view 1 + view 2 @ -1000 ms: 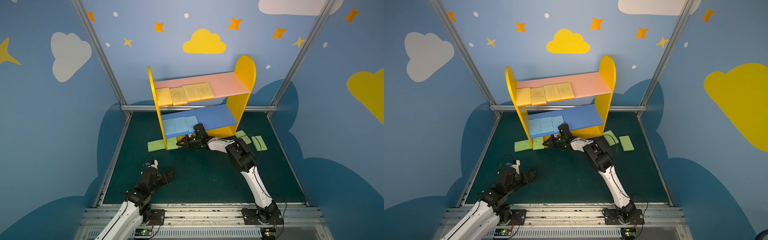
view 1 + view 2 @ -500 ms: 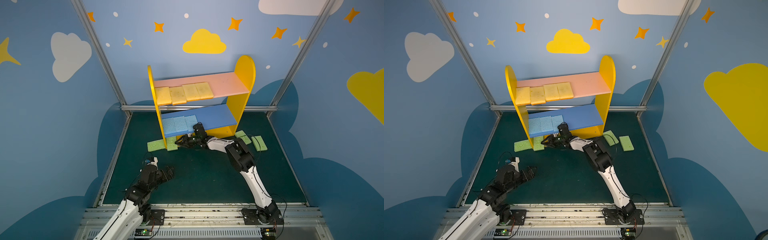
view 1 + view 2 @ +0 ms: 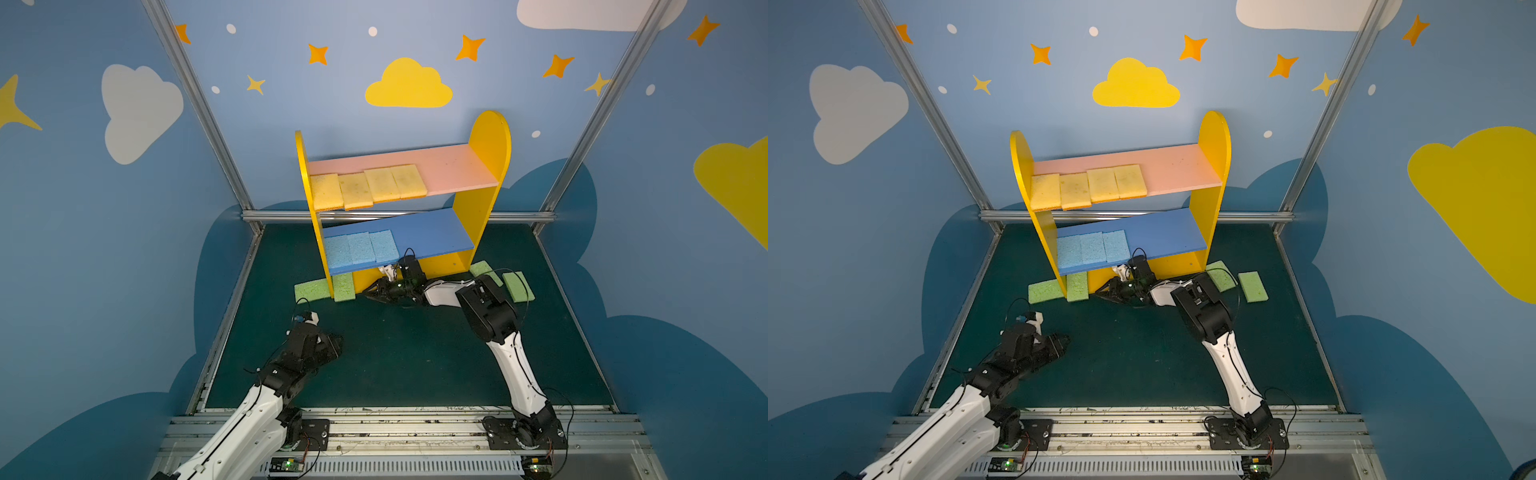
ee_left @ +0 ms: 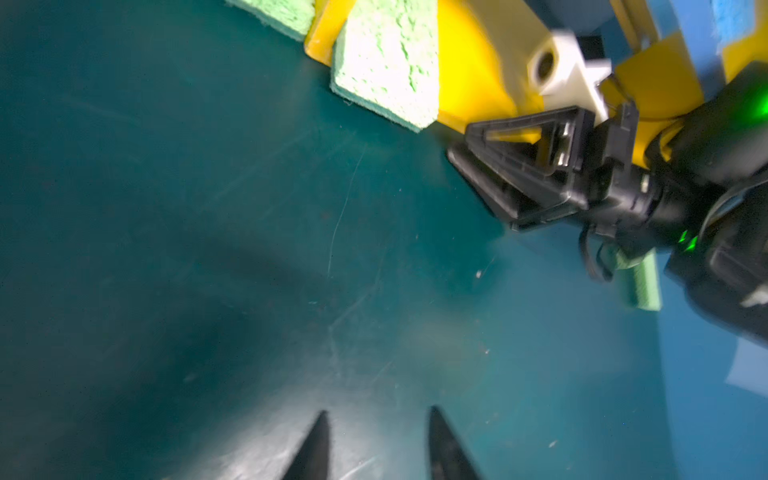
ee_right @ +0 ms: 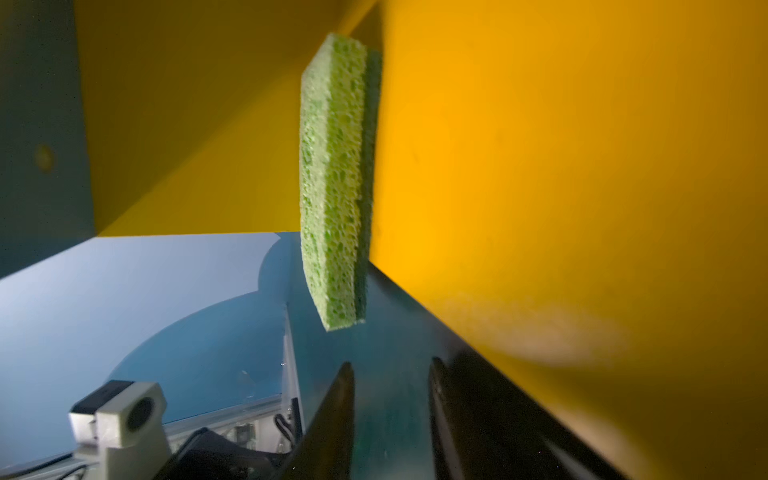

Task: Place and organize the cleaning sponges onto the shelf

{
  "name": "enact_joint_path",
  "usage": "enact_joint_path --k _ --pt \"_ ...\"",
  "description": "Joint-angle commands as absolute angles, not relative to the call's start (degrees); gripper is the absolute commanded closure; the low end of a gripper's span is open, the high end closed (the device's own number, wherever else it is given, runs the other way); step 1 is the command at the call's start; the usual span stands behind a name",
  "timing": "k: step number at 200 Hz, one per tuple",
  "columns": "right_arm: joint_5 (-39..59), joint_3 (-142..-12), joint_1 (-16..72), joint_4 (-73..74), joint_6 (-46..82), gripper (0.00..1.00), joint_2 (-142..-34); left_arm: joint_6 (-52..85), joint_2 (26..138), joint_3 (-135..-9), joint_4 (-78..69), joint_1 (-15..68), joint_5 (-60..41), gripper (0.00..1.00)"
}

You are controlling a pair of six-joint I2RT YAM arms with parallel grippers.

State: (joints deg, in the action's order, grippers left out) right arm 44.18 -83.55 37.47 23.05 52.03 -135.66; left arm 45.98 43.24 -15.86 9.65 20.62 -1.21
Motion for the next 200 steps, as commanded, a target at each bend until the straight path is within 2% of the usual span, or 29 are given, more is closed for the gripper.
enact_joint_path --k 1,20,67,111,200 --pt "44.39 -78.97 36.84 27.16 52.63 0.85 -131.46 46.18 47.16 -15.88 2.07 20.38 0.16 0.96" --pt "44.18 -73.99 36.33 29.93 53.32 0.93 -128.84 46.67 51.68 -15.47 -3.34 20.39 2.50 0.97" --pt "43.13 -60.29 34.90 35.11 54.27 0.95 -120.65 46.19 64.92 -16.69 -16.27 20.29 7.23 0.95" --pt "42.62 -52.03 33.98 34.79 54.49 1.00 -115.15 42.16 78.22 -22.56 -24.32 20.24 7.18 0.95" --pt "43.18 -50.41 31.51 28.13 53.44 1.00 -110.32 40.08 91.94 -31.65 -25.70 19.18 7.03 0.97"
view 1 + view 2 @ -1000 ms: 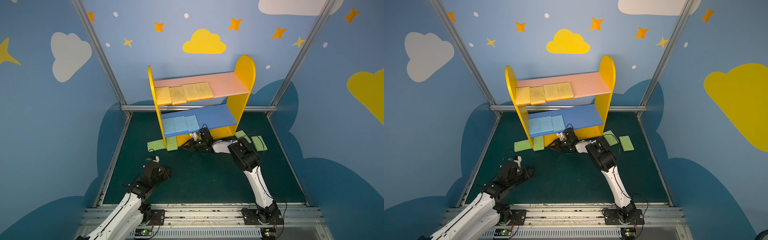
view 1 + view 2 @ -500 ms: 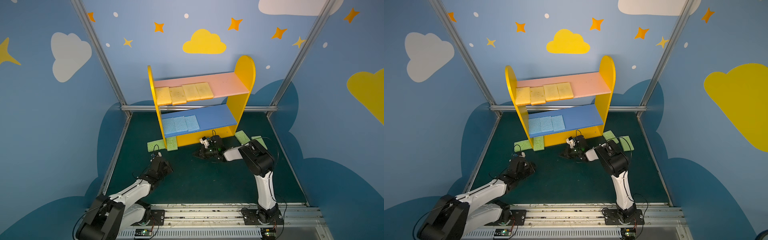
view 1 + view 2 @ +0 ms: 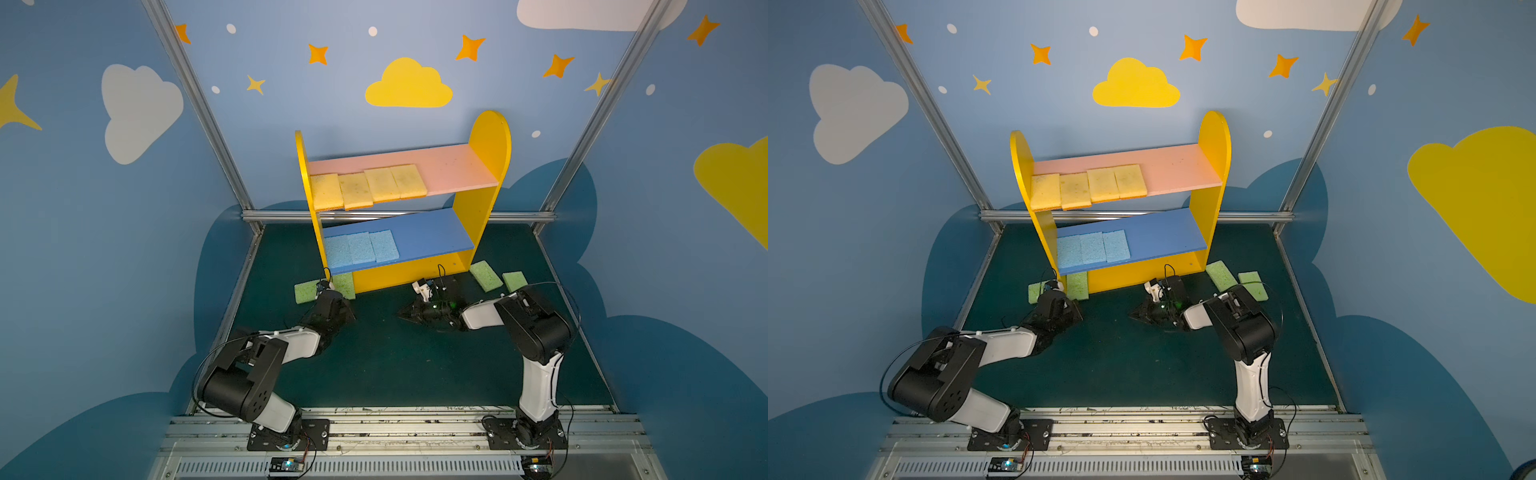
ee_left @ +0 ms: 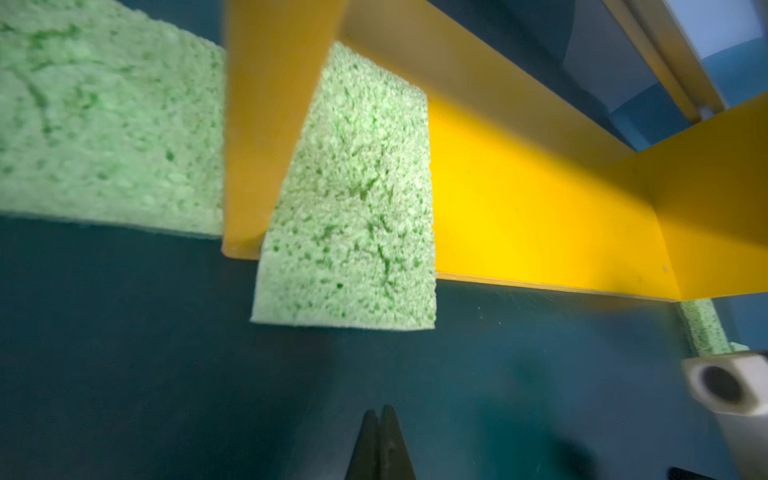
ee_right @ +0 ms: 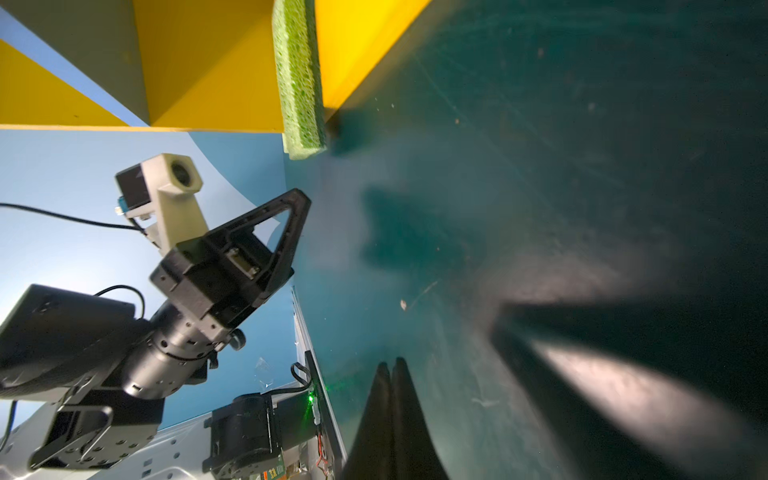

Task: Place and organize the cleaning sponges onto the shelf

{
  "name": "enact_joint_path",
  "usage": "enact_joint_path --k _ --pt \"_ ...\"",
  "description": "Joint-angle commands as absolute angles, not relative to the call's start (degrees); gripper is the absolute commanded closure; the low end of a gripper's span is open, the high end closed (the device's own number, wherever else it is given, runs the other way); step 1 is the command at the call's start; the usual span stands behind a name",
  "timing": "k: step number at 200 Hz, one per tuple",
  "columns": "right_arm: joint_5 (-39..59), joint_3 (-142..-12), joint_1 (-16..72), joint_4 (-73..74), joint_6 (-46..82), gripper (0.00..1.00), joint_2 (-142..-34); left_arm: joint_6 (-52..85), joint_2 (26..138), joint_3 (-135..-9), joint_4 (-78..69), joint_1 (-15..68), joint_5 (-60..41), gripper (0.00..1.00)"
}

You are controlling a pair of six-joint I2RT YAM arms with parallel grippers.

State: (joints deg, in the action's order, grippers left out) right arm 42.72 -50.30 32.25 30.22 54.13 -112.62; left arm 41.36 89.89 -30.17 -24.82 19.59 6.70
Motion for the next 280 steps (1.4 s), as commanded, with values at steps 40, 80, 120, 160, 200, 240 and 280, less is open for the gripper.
enact_joint_path --k 40,80,120,160,200,240,280 --pt "43.69 -50.45 30.76 28.25 53.92 1.00 -110.39 40.14 95.01 -33.60 -25.84 19.07 7.47 0.97" --pt "44.07 -50.51 30.41 28.34 54.05 1.00 -110.68 39.43 97.50 -36.25 -25.78 18.39 7.14 0.97" --pt "44.33 -50.60 30.06 28.65 54.32 1.00 -111.16 38.80 98.90 -37.78 -25.94 17.25 6.86 0.97" --pt "44.47 -50.62 29.98 28.77 54.45 1.00 -111.54 38.69 99.21 -38.91 -26.41 16.52 6.59 0.97" --pt "44.63 -50.88 29.97 28.83 54.58 1.00 -111.97 37.88 98.96 -39.22 -27.15 16.50 4.69 0.97" --pt "44.70 -50.90 29.97 29.12 54.76 1.00 -112.49 37.31 99.23 -35.80 -34.96 16.52 4.22 0.97" --pt "44.73 -51.02 30.06 29.20 54.76 1.00 -113.01 37.07 100.60 -33.55 -43.75 16.48 4.58 0.97"
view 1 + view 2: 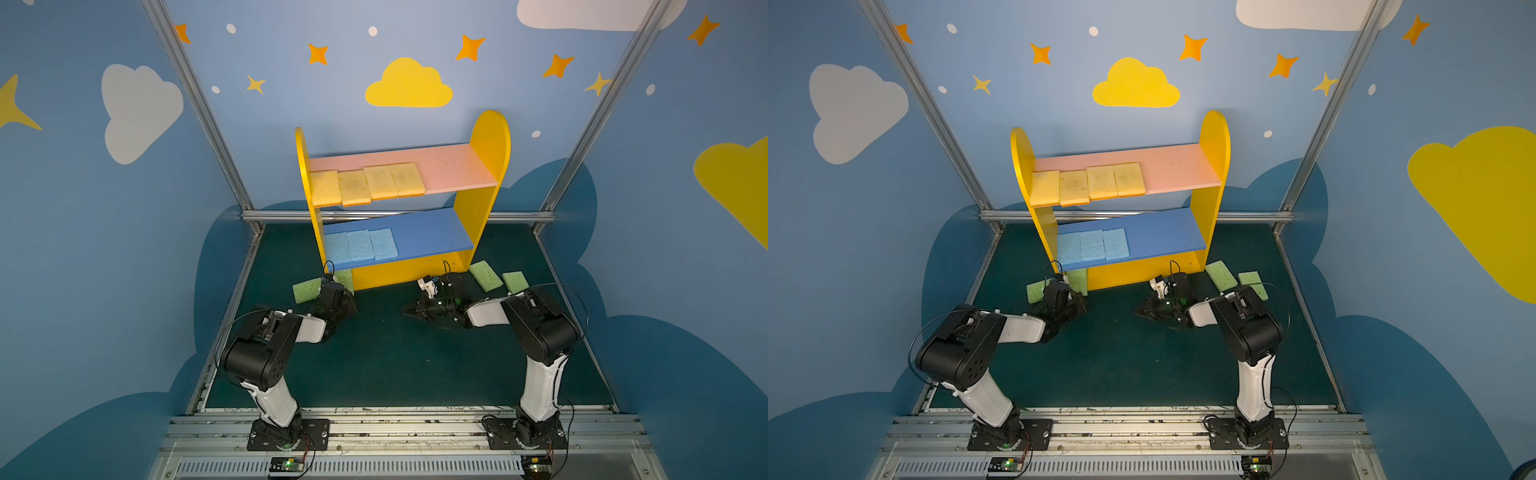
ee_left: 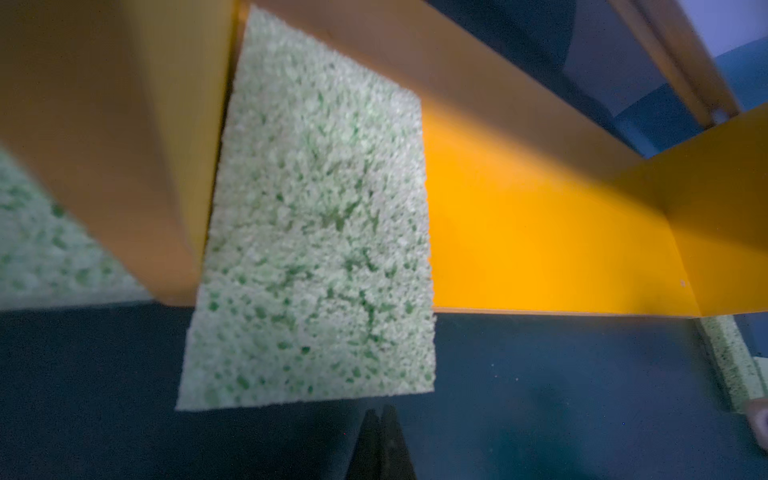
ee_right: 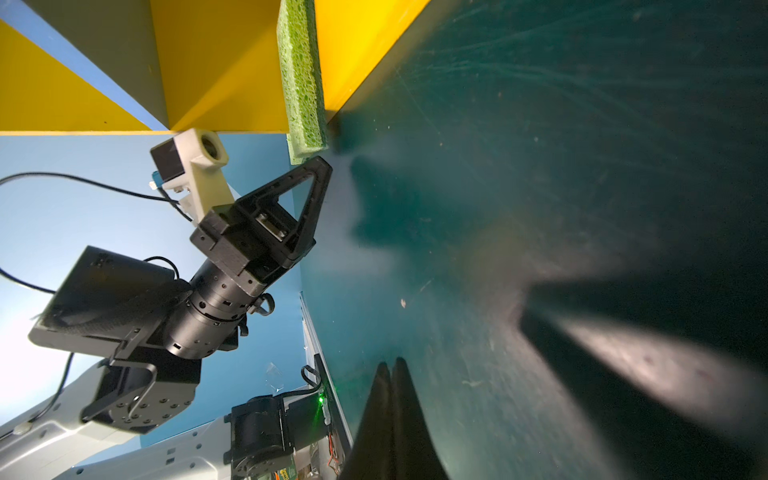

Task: Place and organize the cleaning sponges onto the shelf

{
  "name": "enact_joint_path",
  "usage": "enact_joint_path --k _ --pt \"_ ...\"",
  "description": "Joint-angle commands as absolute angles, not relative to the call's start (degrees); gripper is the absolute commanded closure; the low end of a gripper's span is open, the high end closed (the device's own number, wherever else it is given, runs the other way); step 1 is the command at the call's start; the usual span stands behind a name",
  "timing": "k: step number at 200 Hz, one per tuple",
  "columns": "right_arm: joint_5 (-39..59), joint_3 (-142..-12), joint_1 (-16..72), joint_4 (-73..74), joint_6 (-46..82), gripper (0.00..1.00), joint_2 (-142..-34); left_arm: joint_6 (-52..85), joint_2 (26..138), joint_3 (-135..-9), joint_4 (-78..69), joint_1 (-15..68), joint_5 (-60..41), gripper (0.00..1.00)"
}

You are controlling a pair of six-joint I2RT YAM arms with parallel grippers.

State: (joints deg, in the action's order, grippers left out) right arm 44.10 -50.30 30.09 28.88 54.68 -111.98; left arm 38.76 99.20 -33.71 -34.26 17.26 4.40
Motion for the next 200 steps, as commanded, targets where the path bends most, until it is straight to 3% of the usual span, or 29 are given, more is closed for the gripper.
enact_joint_path --k 1,200 --pt "44.77 -51.04 30.06 29.23 54.76 1.00 -113.02 37.03 100.62 -33.56 -43.85 16.50 4.57 0.97" --pt "44.89 -51.33 30.07 29.14 54.67 1.00 -113.89 33.40 100.36 -32.83 -44.73 15.47 7.39 0.97"
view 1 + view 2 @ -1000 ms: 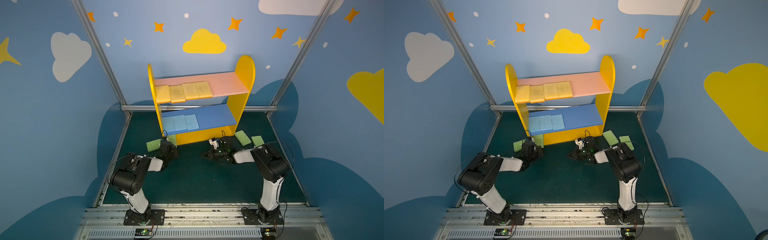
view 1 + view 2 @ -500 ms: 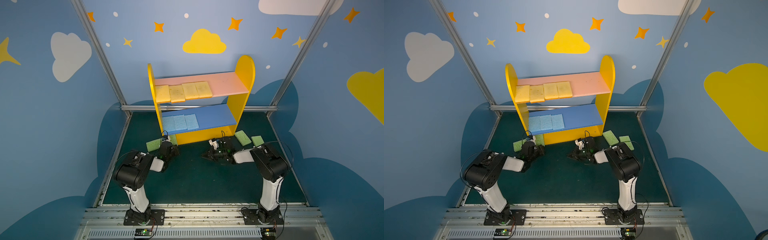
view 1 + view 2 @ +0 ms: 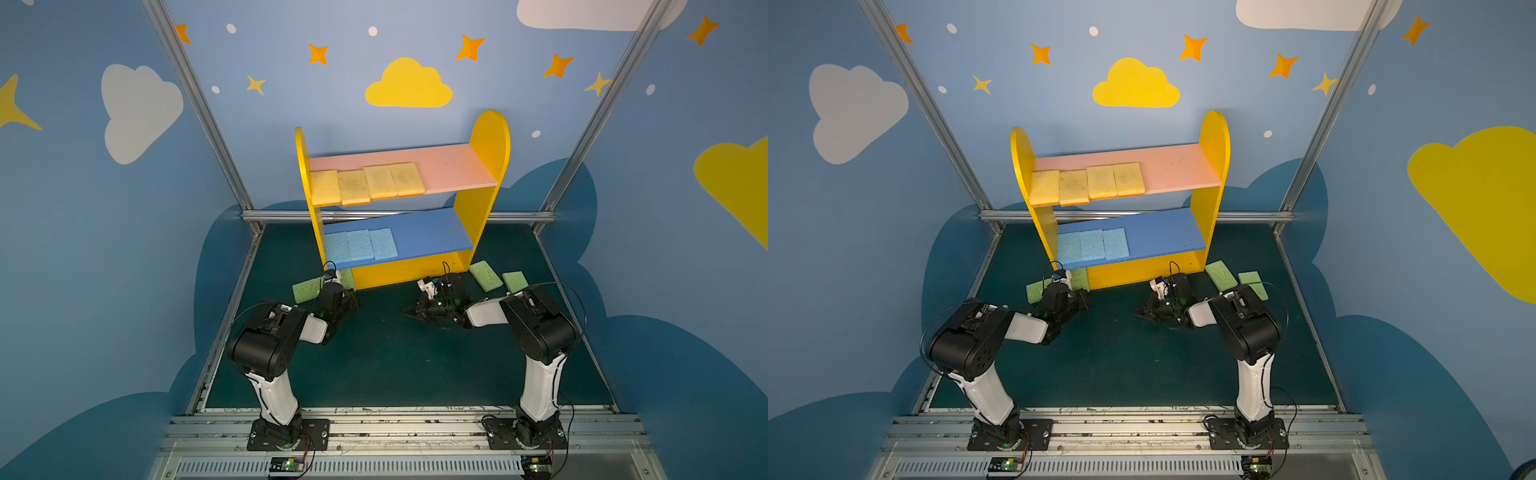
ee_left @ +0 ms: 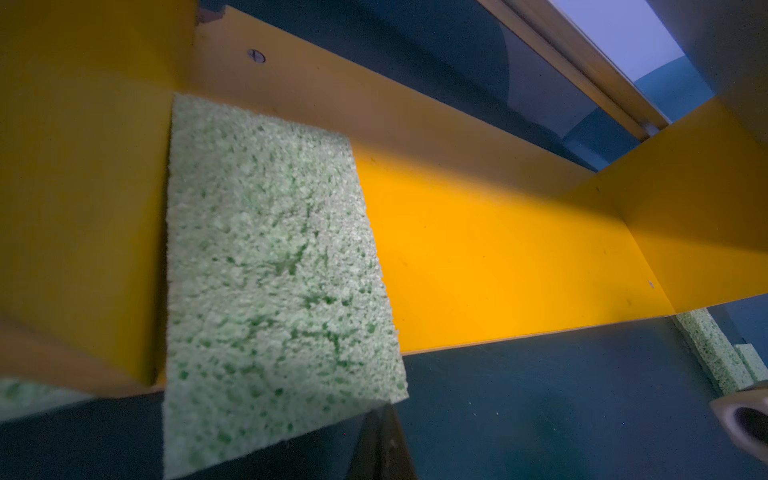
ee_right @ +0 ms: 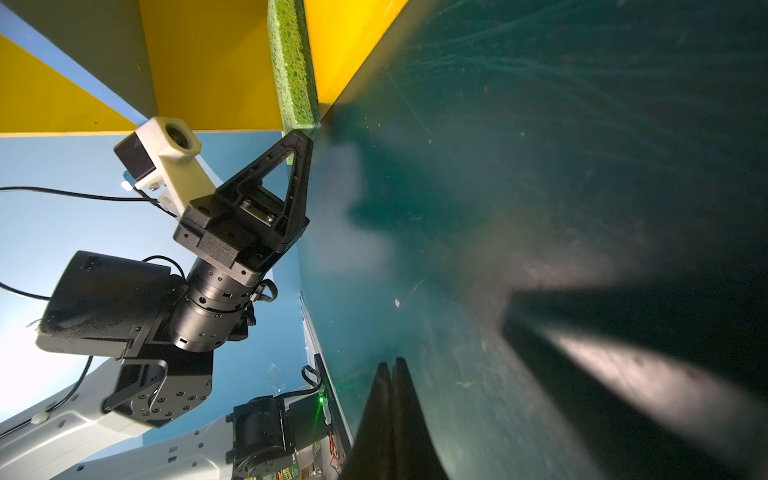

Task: Place and organize the cleaning sponges onto the shelf

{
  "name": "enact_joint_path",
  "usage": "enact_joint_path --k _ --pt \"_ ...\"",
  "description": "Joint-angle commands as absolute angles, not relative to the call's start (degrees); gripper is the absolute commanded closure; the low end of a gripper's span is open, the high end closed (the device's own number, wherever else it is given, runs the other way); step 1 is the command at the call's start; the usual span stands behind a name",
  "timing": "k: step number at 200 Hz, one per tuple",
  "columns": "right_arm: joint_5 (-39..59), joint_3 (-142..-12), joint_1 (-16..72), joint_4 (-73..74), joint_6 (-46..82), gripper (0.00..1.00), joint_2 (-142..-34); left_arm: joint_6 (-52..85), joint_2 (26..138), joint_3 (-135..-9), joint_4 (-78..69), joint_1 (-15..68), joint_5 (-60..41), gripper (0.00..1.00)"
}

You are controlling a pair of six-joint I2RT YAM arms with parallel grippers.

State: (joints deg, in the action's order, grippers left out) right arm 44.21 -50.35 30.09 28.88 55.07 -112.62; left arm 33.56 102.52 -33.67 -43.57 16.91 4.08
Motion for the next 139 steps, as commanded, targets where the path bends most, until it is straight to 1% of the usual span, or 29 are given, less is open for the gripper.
enact_joint_path --k 1,90,139 --pt "44.90 -51.33 30.06 29.16 54.67 1.00 -113.90 33.35 100.28 -32.76 -44.74 15.47 7.43 0.97" --pt "44.90 -51.33 30.32 29.17 54.76 1.00 -114.12 33.45 97.48 -31.45 -42.50 14.88 10.98 0.97" --pt "44.85 -51.33 30.41 29.11 54.67 1.00 -114.05 35.01 96.51 -28.16 -44.51 14.85 11.07 0.97"
